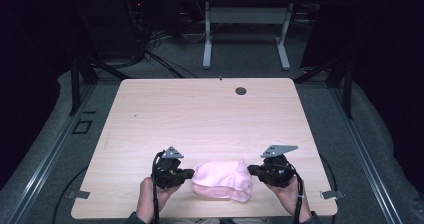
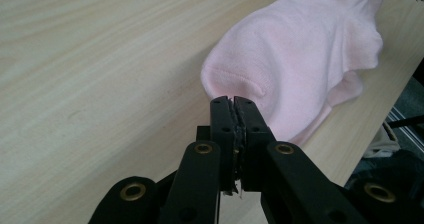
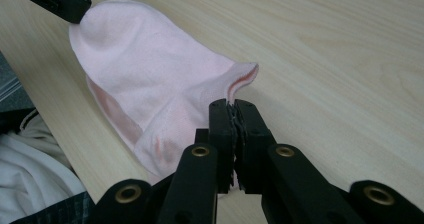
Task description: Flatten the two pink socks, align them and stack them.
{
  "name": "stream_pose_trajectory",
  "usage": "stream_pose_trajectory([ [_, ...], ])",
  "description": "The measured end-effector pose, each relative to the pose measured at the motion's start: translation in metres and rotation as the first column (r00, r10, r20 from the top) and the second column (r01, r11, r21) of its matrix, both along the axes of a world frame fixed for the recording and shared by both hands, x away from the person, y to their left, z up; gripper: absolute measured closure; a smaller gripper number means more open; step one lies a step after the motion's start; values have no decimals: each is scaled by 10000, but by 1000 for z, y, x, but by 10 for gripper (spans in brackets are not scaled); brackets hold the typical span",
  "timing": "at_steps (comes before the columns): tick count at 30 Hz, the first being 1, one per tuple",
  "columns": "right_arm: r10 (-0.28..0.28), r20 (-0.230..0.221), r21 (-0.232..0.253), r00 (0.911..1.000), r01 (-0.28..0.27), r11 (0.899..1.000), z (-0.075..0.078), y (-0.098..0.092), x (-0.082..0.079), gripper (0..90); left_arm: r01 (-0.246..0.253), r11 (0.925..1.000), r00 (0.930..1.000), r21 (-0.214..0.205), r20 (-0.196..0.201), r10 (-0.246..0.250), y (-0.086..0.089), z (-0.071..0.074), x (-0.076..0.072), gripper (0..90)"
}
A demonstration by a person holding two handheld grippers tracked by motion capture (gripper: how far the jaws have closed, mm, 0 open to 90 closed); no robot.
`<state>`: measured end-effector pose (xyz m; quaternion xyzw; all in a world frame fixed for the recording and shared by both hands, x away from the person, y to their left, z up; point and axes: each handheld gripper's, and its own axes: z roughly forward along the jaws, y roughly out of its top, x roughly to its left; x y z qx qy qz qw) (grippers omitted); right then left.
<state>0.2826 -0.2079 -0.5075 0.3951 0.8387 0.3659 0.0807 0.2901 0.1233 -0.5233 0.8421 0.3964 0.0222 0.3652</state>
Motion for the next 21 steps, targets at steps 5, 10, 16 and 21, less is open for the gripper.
stream_pose_trajectory([
  [5,-33,-363,-75,9993,30,10000,-11,-2,-4,868,-34,10000,9997,15,-244,34,1,-10,-1,879],
  [10,-181,-652,-159,9977,171,9997,-25,-3,-5,867,128,9990,9994,419,-334,-114,-6,-20,-3,879],
  [16,-262,-983,-466,9948,217,9987,-40,-3,-5,866,154,9966,9995,812,-275,-132,-10,-28,-3,876],
  [21,-273,-1176,-591,9927,204,9980,-48,-2,-4,862,68,9950,9998,998,-201,-48,-10,-30,-3,851],
])
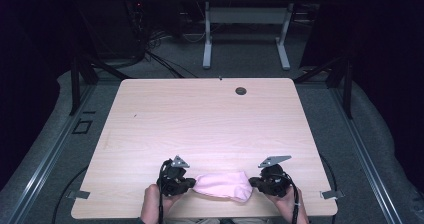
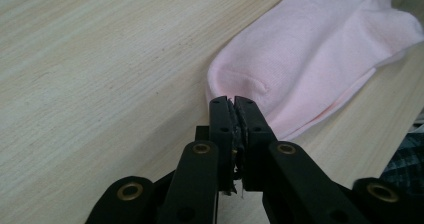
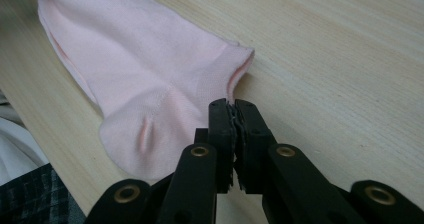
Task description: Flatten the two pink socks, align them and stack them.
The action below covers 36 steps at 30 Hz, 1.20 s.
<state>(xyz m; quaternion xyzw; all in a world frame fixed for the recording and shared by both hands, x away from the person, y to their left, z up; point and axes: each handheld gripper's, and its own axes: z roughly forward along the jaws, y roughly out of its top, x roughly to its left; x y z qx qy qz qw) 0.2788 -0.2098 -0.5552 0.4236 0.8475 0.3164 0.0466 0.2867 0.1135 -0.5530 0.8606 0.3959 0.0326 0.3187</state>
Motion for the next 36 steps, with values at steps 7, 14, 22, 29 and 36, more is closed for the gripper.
stream_pose_trajectory([
  [7,58,146,33,9999,-59,10000,1,-1,3,658,-659,9977,9971,163,394,652,10,10,0,410],
  [14,-265,708,177,9971,253,9995,11,-1,5,365,-969,9936,9884,573,1225,893,2,23,6,208],
  [22,-152,1034,-915,9945,248,9955,-2,19,6,209,-837,9762,9865,2002,1552,527,-25,-1,13,151],
  [29,-185,1008,-1440,9947,330,9890,-12,17,7,175,-963,9665,9854,2381,1595,589,-22,-12,14,147],
  [36,-295,1002,-1290,9945,424,9907,-17,16,7,161,-927,9660,9839,2414,1708,517,-20,-13,14,122],
])
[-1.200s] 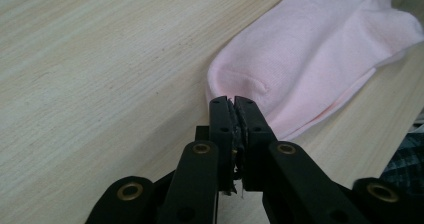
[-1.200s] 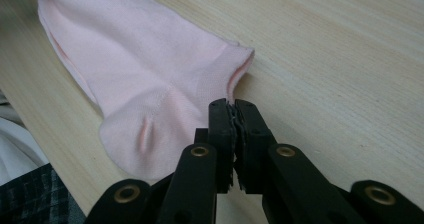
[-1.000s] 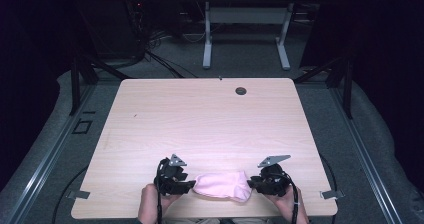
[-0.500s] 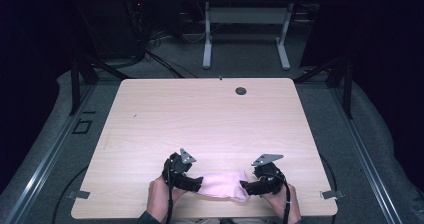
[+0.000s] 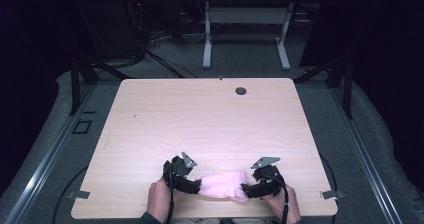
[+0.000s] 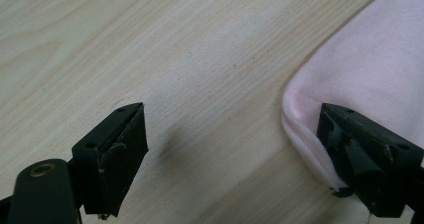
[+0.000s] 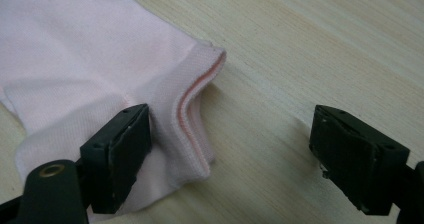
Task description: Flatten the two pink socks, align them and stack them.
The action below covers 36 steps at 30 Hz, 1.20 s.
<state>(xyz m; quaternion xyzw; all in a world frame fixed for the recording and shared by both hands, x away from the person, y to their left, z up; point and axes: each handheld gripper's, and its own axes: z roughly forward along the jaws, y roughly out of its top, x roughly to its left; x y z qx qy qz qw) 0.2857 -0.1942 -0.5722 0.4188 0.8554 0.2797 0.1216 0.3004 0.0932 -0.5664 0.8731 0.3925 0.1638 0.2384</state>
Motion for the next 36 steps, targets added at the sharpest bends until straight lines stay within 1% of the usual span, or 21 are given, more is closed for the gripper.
stream_pose_trajectory([
  [4,-14,3,69,10000,14,10000,1,-3,1,143,-67,9996,10000,-267,23,67,3,1,1,68],
  [8,-190,202,577,9996,179,9982,7,-10,0,113,-194,9977,9997,-648,134,203,11,8,1,35],
  [9,-211,391,629,9990,187,9978,12,-14,0,94,-223,9955,9996,-919,138,236,18,13,1,17],
  [10,-211,391,629,9990,187,9978,12,-14,0,94,-223,9955,9996,-919,138,236,18,13,1,7],
  [14,-547,760,883,9956,480,9949,21,-26,-1,66,-600,9893,9964,-1328,512,673,38,24,2,1],
  [15,-753,830,942,9937,674,9933,25,-34,-1,49,-854,9864,9935,-1402,627,950,49,28,4,1],
  [17,-981,964,1038,9905,880,9907,28,-43,-1,37,-986,9837,9923,-1504,599,1086,56,30,5,0],
  [19,-1193,1011,1032,9877,1089,9887,29,-52,-1,23,-1368,9770,9870,-1638,615,1485,74,31,6,0],
  [20,-1193,1011,1032,9877,1089,9887,29,-52,-1,23,-1368,9770,9870,-1638,615,1485,74,31,6,0],
  [22,-1426,1100,1054,9837,1311,9857,30,-61,-1,3,-1703,9707,9799,-1697,742,1849,86,29,6,0],
  [23,-1664,1175,1056,9790,1543,9824,30,-71,-1,0,-1954,9640,9749,-1802,709,2109,96,27,5,0],
  [24,-1796,1194,1111,9765,1666,9797,30,-75,-1,0,-1954,9640,9749,-1802,709,2109,96,27,5,0],
  [25,-1884,1207,1094,9747,1756,9784,29,-80,-1,0,-2200,9582,9693,-1830,699,2359,106,23,5,0],
  [27,-2123,1192,985,9699,2012,9746,26,-89,1,0,-2319,9552,9662,-1838,699,2480,110,21,5,0],
  [29,-2435,1234,1101,9620,2306,9668,21,-98,3,0,-2668,9453,9570,-1880,644,2829,124,14,5,0],
  [30,-2435,1234,1101,9620,2306,9668,21,-98,3,0,-2668,9453,9570,-1880,644,2829,124,14,5,0],
  [31,-2632,1050,1042,9590,2526,9619,15,-107,6,0,-2879,9395,9505,-1857,641,3039,132,7,6,0],
  [32,-2632,1050,1042,9590,2526,9619,15,-107,6,0,-2879,9395,9505,-1857,641,3039,132,7,6,0],
  [33,-2883,900,1063,9533,2786,9545,7,-114,9,0,-3021,9338,9453,-1920,660,3194,136,4,6,0],
  [34,-2883,900,1063,9533,2786,9545,7,-114,9,0,-3116,9311,9420,-1899,666,3288,140,1,6,0],
  [36,-3127,757,1173,9468,3029,9458,0,-120,12,0,-3294,9229,9356,-1992,629,3475,146,-6,7,0],
])
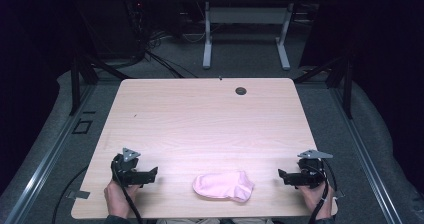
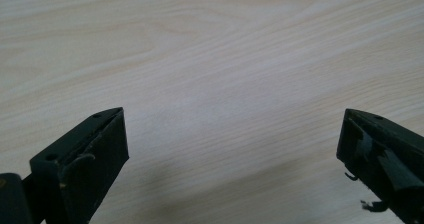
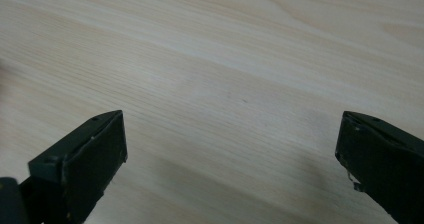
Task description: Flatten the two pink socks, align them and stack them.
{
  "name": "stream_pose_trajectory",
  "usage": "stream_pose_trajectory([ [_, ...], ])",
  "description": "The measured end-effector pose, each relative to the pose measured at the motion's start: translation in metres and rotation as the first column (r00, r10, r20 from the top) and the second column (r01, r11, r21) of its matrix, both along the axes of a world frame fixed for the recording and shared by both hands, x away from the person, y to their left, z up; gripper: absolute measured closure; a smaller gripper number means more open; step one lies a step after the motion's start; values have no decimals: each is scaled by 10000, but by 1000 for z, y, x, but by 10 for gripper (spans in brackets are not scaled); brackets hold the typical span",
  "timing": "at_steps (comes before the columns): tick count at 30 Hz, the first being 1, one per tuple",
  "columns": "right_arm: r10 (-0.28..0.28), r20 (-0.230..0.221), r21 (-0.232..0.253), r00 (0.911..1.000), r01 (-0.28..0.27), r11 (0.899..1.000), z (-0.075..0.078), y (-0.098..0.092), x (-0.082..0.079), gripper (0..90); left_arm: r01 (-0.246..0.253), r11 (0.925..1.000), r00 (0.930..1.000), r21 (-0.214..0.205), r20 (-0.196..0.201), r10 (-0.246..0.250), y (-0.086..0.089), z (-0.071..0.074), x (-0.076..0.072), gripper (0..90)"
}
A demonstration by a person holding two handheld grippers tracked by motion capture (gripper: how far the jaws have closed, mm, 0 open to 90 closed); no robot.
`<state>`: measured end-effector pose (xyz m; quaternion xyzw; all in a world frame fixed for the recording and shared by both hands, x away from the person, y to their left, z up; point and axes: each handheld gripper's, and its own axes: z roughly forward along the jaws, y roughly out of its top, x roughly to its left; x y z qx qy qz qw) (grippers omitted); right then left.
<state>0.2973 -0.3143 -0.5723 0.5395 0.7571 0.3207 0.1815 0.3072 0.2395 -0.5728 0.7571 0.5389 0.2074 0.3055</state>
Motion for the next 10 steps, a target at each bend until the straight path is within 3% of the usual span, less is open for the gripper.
stream_pose_trajectory([
  [4,-341,-120,-201,9993,339,9992,-10,-6,4,0,-138,9999,9999,-80,66,139,6,-8,0,0],
  [10,-542,378,-555,9978,562,9969,-16,-8,5,0,-322,9995,9991,-76,256,324,11,-18,0,0],
])
